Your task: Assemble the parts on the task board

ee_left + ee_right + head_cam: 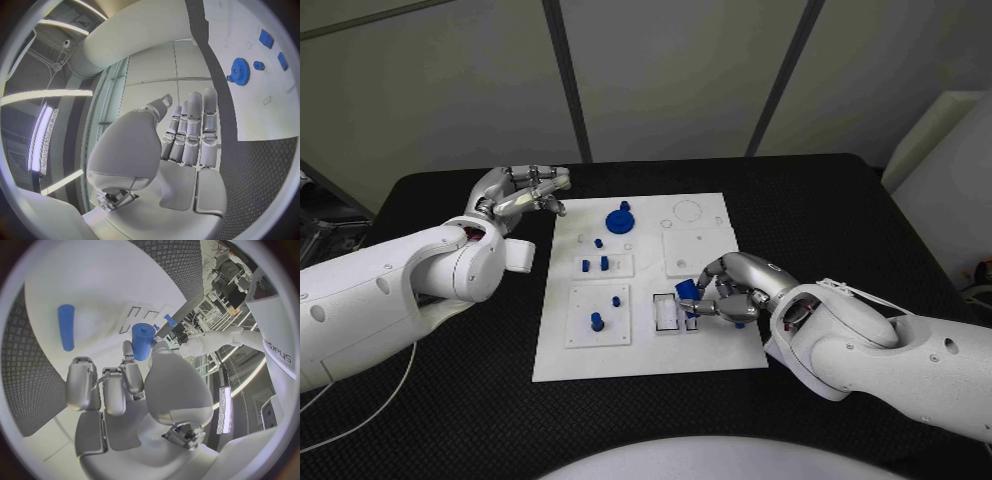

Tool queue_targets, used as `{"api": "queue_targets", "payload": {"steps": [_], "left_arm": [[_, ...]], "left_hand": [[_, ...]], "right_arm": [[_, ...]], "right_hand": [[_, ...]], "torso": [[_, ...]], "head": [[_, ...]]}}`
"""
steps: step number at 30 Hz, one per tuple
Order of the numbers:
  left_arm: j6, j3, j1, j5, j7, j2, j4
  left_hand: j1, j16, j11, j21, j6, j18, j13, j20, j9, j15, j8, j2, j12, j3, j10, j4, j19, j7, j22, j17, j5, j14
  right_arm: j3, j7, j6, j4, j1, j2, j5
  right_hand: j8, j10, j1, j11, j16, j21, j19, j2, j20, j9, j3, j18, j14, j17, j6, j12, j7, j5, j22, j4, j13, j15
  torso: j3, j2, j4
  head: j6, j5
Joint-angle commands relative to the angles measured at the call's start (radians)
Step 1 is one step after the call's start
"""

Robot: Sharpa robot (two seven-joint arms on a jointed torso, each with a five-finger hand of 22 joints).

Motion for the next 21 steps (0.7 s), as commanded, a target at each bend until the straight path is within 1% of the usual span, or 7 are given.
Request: {"api": "queue_targets", "payload": {"steps": [1,3,5,13,18,20,21], "left_arm": [[0.012,0.001,0.001,0.001,0.000,0.002,0.003],[0.012,0.001,0.001,0.001,0.000,0.002,0.004],[0.013,0.001,0.001,0.001,-0.001,0.003,0.004],[0.013,0.001,0.002,0.001,-0.002,0.006,0.004],[0.013,0.001,0.002,0.001,-0.002,0.007,0.004],[0.013,0.001,0.002,0.001,-0.002,0.007,0.004],[0.013,0.001,0.002,0.001,-0.003,0.007,0.004]], "left_hand": [[-0.001,-0.005,0.000,-0.005,-0.006,-0.003,0.001,0.002,-0.001,0.000,0.007,0.008,0.006,-0.007,-0.005,-0.001,0.008,0.000,-0.001,-0.001,-0.001,-0.007],[-0.001,-0.005,0.000,-0.005,-0.006,-0.003,0.001,0.002,-0.001,0.000,0.007,0.008,0.006,-0.007,-0.005,-0.001,0.008,0.000,-0.001,-0.001,-0.001,-0.007],[-0.001,-0.005,0.000,-0.005,-0.006,-0.003,0.001,0.002,-0.001,0.000,0.007,0.008,0.006,-0.007,-0.005,-0.001,0.008,0.000,-0.001,-0.001,-0.001,-0.007],[-0.002,-0.005,0.001,-0.006,-0.007,-0.003,0.001,0.003,-0.001,0.000,0.008,0.009,0.007,-0.008,-0.007,0.001,0.008,0.000,-0.002,-0.002,-0.001,-0.008],[-0.002,-0.005,0.001,-0.006,-0.007,-0.003,0.001,0.003,-0.001,0.000,0.008,0.009,0.007,-0.008,-0.007,0.001,0.008,0.000,-0.002,-0.002,-0.001,-0.008],[-0.002,-0.005,0.001,-0.006,-0.007,-0.003,0.001,0.003,-0.001,0.000,0.008,0.009,0.007,-0.008,-0.007,0.001,0.008,0.000,-0.002,-0.002,-0.001,-0.008],[-0.002,-0.005,0.001,-0.006,-0.007,-0.003,0.001,0.003,-0.001,0.000,0.008,0.009,0.007,-0.008,-0.007,0.001,0.008,0.000,-0.002,-0.002,-0.001,-0.008]], "right_arm": [[0.001,0.007,0.069,-0.010,0.001,0.017,0.035],[0.001,0.005,0.082,-0.016,0.001,0.026,0.037],[0.001,0.005,0.087,-0.020,0.002,0.034,0.036],[0.000,-0.011,0.083,-0.034,0.002,0.055,0.016],[0.000,-0.016,0.080,-0.041,0.002,0.064,0.010],[0.000,-0.017,0.080,-0.043,0.002,0.067,0.008],[0.000,-0.018,0.080,-0.044,0.002,0.069,0.007]], "right_hand": [[-0.003,0.004,-0.045,-0.003,0.000,0.000,0.001,-0.005,0.000,0.019,-0.015,-0.011,0.084,0.149,0.015,-0.006,-0.009,-0.012,0.029,0.000,-0.002,-0.007],[-0.003,0.004,-0.052,-0.003,0.000,-0.001,0.000,-0.004,-0.001,0.020,-0.020,-0.011,0.083,0.149,0.017,-0.007,-0.010,-0.015,0.029,0.000,-0.002,-0.008],[-0.003,0.005,-0.057,-0.004,0.000,-0.001,0.000,-0.004,-0.001,0.021,-0.024,-0.011,0.083,0.149,0.018,-0.008,-0.010,-0.018,0.029,-0.001,-0.001,-0.008],[0.001,0.010,-0.095,-0.007,-0.001,-0.001,0.001,-0.012,-0.003,0.031,-0.053,-0.011,0.083,0.149,0.027,-0.007,-0.014,-0.045,0.031,0.000,0.006,-0.011],[0.000,0.009,-0.119,-0.007,-0.004,-0.005,-0.003,-0.012,-0.004,0.035,-0.066,-0.010,0.082,0.143,0.026,-0.013,-0.014,-0.070,0.025,0.000,0.004,-0.012],[0.000,0.007,-0.132,-0.007,-0.006,-0.007,-0.005,-0.015,-0.004,0.038,-0.071,-0.009,0.082,0.140,0.024,-0.018,-0.014,-0.088,0.023,0.000,0.001,-0.011],[0.000,0.006,-0.144,-0.006,-0.006,-0.008,-0.005,-0.017,-0.004,0.039,-0.075,-0.009,0.082,0.139,0.023,-0.020,-0.014,-0.113,0.023,0.000,0.000,-0.011]], "torso": [[-0.0013,0.002,0.0033],[-0.0017,0.001,0.0023],[0.0000,0.000,-0.0014],[0.0007,0.001,-0.0028],[0.0008,-0.001,-0.0013],[0.0012,-0.001,-0.0006],[0.0013,-0.001,-0.0008]], "head": [[-0.001,0.000],[-0.001,0.002],[-0.002,0.007],[-0.001,0.007],[-0.001,0.008],[0.001,0.008],[0.001,0.008]]}}
